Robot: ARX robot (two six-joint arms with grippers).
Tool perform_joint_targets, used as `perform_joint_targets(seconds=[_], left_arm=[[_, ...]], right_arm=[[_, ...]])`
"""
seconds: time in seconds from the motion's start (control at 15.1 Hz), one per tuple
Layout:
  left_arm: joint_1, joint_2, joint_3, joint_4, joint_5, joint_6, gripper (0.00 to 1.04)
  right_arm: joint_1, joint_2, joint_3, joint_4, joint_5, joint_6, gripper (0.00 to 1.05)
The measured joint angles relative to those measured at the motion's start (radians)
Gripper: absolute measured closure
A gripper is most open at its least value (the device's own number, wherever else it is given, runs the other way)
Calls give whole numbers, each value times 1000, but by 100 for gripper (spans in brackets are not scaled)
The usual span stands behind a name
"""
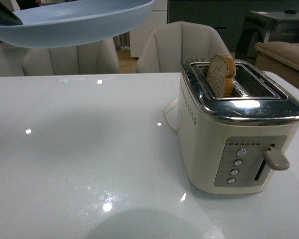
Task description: Left arm holds plate, right arm toasts bread
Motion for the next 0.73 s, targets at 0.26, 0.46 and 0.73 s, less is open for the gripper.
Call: perform_joint_targets(seconds=[0.26, 0.46, 0.73], left_arm=[[0, 0, 0, 0, 0, 0, 102], [0, 0, 0, 0, 0, 0, 102], [0, 0, 0, 0, 0, 0, 102]], right_arm=[[0, 0, 0, 10, 0, 0, 103], [0, 0, 0, 10, 0, -2, 75], [0, 0, 0, 10, 0, -2, 26]])
